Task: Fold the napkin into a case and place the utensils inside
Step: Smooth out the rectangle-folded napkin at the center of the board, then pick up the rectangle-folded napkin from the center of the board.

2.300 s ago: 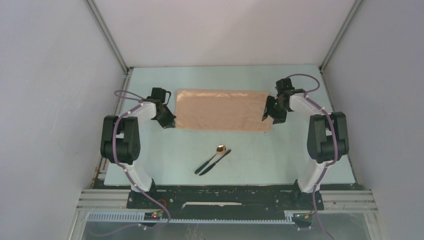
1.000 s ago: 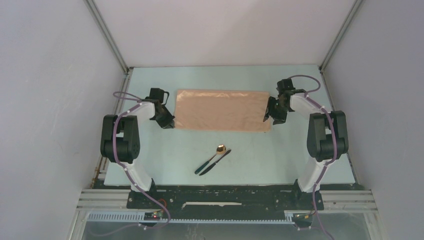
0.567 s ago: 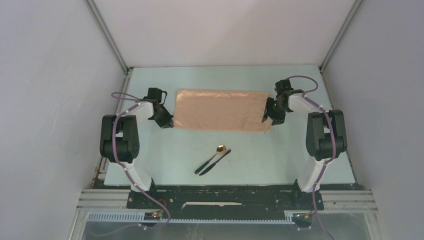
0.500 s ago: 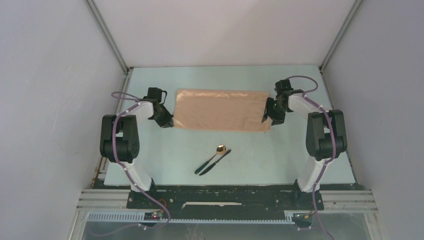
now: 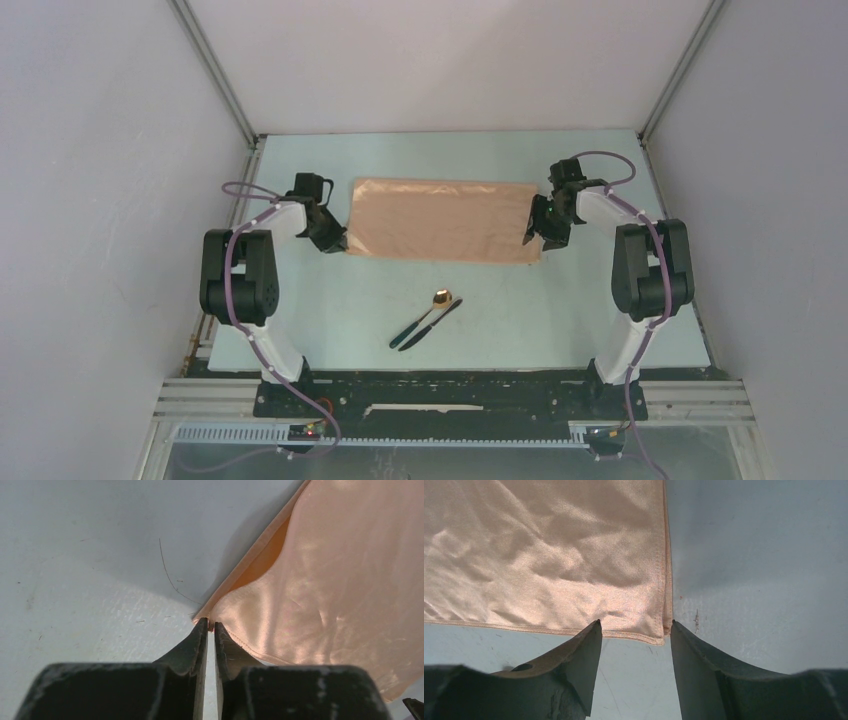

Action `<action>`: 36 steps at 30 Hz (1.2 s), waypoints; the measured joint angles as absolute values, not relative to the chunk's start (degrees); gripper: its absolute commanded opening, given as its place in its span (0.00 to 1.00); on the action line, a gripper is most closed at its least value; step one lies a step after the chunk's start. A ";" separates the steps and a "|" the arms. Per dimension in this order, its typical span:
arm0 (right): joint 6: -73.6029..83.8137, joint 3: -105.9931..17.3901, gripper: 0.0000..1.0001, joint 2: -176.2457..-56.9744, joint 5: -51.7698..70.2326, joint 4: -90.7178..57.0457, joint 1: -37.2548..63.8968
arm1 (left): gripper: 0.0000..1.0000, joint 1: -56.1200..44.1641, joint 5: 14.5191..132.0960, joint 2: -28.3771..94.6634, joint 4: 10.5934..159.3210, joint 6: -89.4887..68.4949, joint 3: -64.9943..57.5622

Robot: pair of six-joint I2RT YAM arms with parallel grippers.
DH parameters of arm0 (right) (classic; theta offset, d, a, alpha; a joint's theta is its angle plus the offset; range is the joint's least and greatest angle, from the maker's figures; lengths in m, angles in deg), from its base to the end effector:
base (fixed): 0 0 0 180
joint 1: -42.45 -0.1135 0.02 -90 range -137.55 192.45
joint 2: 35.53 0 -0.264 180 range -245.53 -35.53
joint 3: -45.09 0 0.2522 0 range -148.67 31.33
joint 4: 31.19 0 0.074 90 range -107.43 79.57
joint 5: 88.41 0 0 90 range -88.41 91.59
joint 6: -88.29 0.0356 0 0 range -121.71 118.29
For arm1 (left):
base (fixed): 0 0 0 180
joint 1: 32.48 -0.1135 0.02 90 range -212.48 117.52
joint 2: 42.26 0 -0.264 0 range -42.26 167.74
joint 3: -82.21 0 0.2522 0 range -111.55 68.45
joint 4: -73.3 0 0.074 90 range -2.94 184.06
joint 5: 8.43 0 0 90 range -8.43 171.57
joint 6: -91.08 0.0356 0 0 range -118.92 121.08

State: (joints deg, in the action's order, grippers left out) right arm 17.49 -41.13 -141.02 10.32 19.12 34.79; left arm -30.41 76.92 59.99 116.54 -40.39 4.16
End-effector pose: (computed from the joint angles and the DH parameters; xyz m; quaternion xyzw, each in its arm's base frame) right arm 0.3627 0.0542 0.1824 0.0852 0.9777 0.1139 0.1545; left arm 0.3477 -0.0155 0.1670 -0.3228 0.9252 -0.1094 0.1667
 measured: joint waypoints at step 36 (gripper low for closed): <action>14.04 -62.86 0.66 -158.75 -3.54 26.51 31.62 | 0.55 -30.35 69.17 40.04 123.18 -30.45 5.93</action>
